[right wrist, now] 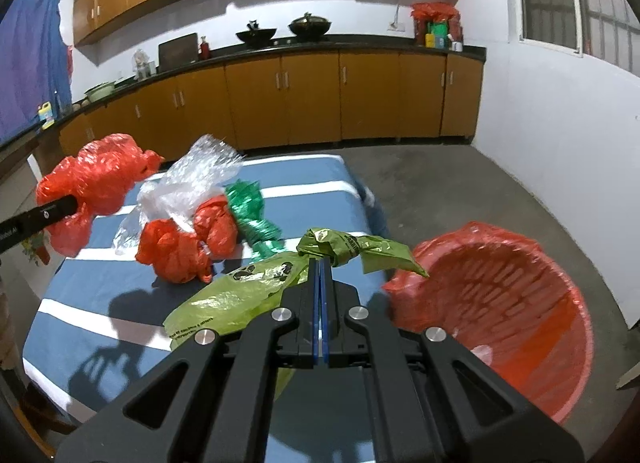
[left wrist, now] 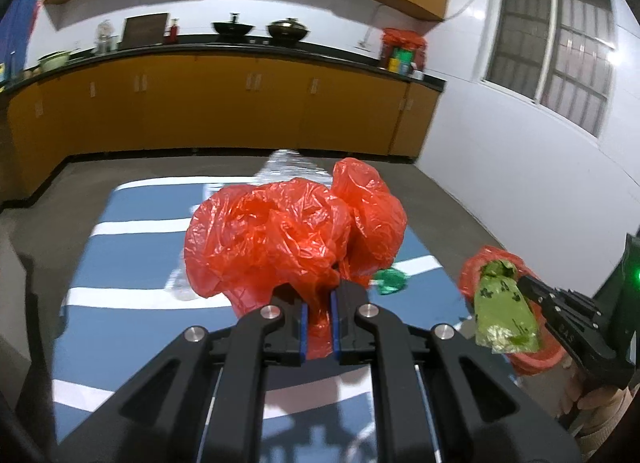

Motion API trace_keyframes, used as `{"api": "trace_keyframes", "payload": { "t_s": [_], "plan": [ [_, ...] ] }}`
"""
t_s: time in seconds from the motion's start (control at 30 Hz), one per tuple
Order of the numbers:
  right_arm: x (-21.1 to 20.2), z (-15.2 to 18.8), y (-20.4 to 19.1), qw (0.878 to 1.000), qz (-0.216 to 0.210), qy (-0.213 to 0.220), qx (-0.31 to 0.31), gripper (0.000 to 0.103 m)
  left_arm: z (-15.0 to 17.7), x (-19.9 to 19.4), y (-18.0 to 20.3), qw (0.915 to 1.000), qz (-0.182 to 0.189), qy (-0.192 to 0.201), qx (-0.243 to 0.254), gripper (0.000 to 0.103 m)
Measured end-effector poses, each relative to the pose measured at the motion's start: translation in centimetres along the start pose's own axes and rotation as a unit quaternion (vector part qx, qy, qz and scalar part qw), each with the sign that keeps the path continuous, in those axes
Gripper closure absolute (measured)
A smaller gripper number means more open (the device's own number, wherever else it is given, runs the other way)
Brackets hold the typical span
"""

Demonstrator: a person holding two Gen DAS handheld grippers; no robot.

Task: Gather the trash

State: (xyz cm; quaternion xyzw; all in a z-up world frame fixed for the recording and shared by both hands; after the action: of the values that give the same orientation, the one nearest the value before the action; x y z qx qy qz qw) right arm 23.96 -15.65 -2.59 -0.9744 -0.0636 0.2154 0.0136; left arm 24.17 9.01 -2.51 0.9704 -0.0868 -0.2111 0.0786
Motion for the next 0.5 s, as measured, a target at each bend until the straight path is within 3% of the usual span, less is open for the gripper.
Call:
{"api": "trace_keyframes", "payload": {
  "t_s": [0.5],
  "plan": [
    [-3.7, 0.0, 9.7, 0.995, 0.099, 0.015, 0.01, 0.102, 2.0, 5.6, 13.6, 0.9921, 0.118, -0.035, 0.025, 0.093]
  ]
}}
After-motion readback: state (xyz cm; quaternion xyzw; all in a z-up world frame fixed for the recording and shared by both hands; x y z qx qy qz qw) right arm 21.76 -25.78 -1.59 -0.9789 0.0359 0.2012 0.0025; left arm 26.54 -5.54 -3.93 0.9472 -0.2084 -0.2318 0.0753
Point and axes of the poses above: each gripper's, at about its wrist camera, not at the fingertips, and x roughly the way its jaws point, y to its right, z to its underside, the point moved 4 cm from there along x, roughly the way its jaws point, and after that the axes turned 10 degrees about y, right-handed, at the moved point
